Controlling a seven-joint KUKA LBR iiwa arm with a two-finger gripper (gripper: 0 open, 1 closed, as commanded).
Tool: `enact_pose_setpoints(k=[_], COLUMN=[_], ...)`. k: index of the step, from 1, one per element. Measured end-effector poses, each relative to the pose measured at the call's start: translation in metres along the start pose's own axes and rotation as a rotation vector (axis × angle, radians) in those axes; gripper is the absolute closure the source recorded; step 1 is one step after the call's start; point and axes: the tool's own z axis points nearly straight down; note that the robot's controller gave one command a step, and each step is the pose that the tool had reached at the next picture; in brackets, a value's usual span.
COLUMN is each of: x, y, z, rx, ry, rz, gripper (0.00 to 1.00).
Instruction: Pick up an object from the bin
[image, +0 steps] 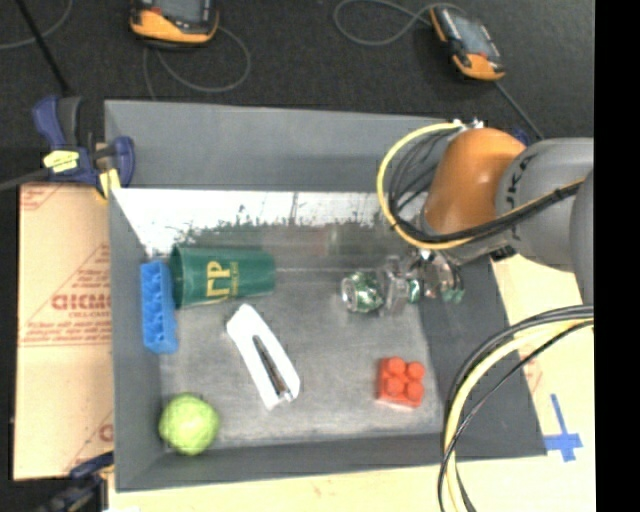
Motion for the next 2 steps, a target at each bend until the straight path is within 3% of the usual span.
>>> enact_pose_setpoints(k=[1,2], x=[0.000,0.042], y=[0.000,0.020], z=[0.000,-0.036], rx=[0.000,-0.004], ry=[0.000,0.024], rz=[-0.001,0.001], gripper=[1.00,1.00])
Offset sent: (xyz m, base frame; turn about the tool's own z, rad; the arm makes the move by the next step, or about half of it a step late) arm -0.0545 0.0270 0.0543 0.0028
